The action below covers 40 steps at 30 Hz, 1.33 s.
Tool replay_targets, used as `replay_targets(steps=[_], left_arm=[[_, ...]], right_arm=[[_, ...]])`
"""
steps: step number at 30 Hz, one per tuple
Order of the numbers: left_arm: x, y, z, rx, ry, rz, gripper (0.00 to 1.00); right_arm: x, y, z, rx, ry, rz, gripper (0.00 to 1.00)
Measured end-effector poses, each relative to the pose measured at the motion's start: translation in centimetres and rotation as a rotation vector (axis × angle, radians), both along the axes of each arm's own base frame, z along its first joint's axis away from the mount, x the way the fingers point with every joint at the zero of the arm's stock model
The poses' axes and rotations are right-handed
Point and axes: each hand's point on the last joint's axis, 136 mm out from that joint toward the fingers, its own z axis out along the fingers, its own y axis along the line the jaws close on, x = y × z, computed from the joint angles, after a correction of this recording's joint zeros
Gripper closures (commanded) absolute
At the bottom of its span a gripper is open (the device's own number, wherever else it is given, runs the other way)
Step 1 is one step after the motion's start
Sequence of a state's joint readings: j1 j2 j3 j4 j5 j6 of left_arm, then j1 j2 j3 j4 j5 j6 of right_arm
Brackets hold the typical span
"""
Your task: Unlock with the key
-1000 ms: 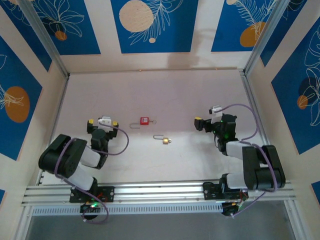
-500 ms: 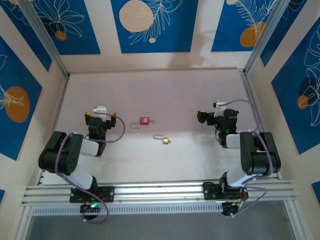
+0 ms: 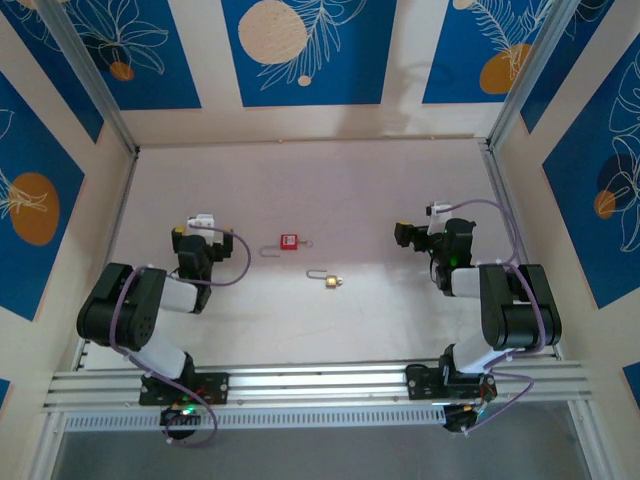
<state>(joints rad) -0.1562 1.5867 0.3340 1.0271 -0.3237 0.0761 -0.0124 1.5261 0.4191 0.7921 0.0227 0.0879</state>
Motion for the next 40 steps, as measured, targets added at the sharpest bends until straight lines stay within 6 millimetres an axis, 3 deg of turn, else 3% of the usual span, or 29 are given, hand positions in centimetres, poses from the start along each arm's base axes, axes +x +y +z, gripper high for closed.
replay_targets(steps=[40], left_arm=[[-0.11,0.00,-0.43,-0.001,0.019,-0.005,0.00]], right_arm=[[-0.01,0.14,-0.01,-0.001,0.000,0.002,0.01]])
